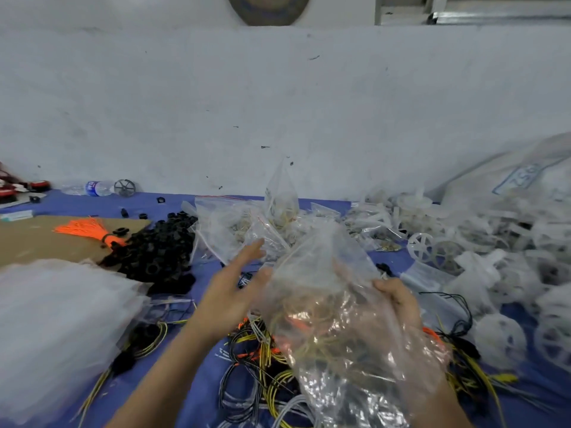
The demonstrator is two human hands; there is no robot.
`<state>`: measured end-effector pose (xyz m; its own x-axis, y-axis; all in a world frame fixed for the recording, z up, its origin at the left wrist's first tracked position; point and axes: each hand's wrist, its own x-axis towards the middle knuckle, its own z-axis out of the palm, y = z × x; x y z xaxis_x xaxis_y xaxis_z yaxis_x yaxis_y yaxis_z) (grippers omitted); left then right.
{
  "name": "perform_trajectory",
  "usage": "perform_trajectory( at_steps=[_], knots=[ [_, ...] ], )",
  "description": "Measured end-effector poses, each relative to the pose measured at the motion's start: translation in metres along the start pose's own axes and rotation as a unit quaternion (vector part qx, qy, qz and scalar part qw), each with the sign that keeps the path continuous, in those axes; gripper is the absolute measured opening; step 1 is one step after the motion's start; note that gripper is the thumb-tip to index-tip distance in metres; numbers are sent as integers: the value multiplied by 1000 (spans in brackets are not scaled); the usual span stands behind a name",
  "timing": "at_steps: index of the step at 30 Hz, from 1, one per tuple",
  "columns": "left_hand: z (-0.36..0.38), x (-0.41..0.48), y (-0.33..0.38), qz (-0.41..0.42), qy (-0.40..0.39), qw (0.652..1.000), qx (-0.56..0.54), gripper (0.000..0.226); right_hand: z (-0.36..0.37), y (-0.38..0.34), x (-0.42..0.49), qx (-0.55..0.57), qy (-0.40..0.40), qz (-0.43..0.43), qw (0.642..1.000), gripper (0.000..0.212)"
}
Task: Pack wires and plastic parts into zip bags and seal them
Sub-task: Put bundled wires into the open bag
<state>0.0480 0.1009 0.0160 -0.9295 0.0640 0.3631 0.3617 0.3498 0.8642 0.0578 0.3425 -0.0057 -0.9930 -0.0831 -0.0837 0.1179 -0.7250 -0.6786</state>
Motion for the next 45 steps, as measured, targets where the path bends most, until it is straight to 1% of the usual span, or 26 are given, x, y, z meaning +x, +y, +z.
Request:
perform_trajectory(
  at_steps=[1, 2, 3, 4, 5, 6, 7, 8, 9, 11, 13, 15, 17, 19, 20, 23, 25, 27, 29, 31, 32, 34, 35, 37, 41, 45],
  knots=[
    [30, -4, 7, -6, -45, 999, -24, 42, -2, -1, 0, 6, 0, 1, 1000, 28],
    [47, -7, 3, 8, -47, 998, -46, 39, -7, -2, 2, 11, 11, 5, 1000, 22],
    [60, -8, -4, 14, -24, 997, -76, 33, -8, -3, 4, -12, 30, -3, 999, 14],
    [64, -7, -10, 7, 20, 995, -102, 26, -11, -4, 7, -22, 35, -5, 999, 13],
    [63, -7, -21, -7, 57, 990, -129, 21, -12, -6, 8, -7, 30, 5, 1000, 18],
    [62, -9, -26, -15, 77, 984, -162, 19, -12, -5, 9, -4, 34, 15, 999, 19],
    [63, -12, -30, -21, 83, 980, -178, 19, -15, -4, 12, -6, 53, 15, 998, 13],
    [64, -14, -32, -27, 82, 980, -181, 20, -14, -3, 13, -5, 75, -2, 997, 12],
    [62, -15, -36, -28, 83, 978, -190, 22, -19, 0, 17, 19, 95, -13, 995, 23],
    [55, -15, -44, -38, 104, 968, -224, 22, -24, 4, 18, 92, 83, 12, 992, 32],
    [51, -13, -47, -49, 184, 950, -247, 24, -26, 6, 18, 116, 32, 10, 993, 41],
    [48, -11, -53, -64, 306, 920, -237, 31, -25, 6, 17, 157, 8, -27, 987, 28],
    [44, -9, -57, -67, 413, 883, -214, 32, -23, 6, 17, 169, 11, -62, 984, 27],
    [37, -6, -60, -55, 462, 859, -213, 24, -20, 8, 19, 135, 13, -75, 988, 16],
    [36, -5, -60, -51, 467, 860, -201, 21, -21, 10, 21, 116, 6, -81, 990, 17],
    [43, -10, -54, -59, 434, 884, -163, 19, -18, 13, 23, 38, 5, -87, 995, 23],
    [55, -19, -48, -65, 377, 909, -163, 21, -14, 16, 21, -7, -15, -89, 996, 23],
    [64, -27, -39, -65, 284, 940, -178, 25, -9, 20, 18, -54, -44, -85, 994, 27],
    [70, -32, -28, -48, 183, 958, -217, 28, -4, 22, 14, -93, -92, -66, 989, 24],
    [77, -36, -20, -25, 88, 967, -239, 31, 3, 22, 8, -114, -157, -29, 981, 21],
    [79, -39, -17, -12, 51, 969, -240, 29, 7, 22, 5, -122, -189, -9, 974, 22],
    [83, -43, -13, 2, 8, 971, -239, 27, 12, 21, 1, -148, -221, 12, 964, 26],
    [84, -44, -12, 2, -2, 972, -236, 27, 14, 21, 0, -159, -215, 11, 964, 25],
    [83, -45, -13, 7, -17, 974, -225, 29, 16, 22, 0, -162, -175, -3, 971, 24],
    [81, -43, -14, 24, -27, 979, -203, 47, 16, 27, 3, -164, -98, -22, 981, 36],
    [82, -44, -13, 36, -40, 981, -188, 40, 19, 30, 4, -176, -34, -23, 984, 42]
  ],
)
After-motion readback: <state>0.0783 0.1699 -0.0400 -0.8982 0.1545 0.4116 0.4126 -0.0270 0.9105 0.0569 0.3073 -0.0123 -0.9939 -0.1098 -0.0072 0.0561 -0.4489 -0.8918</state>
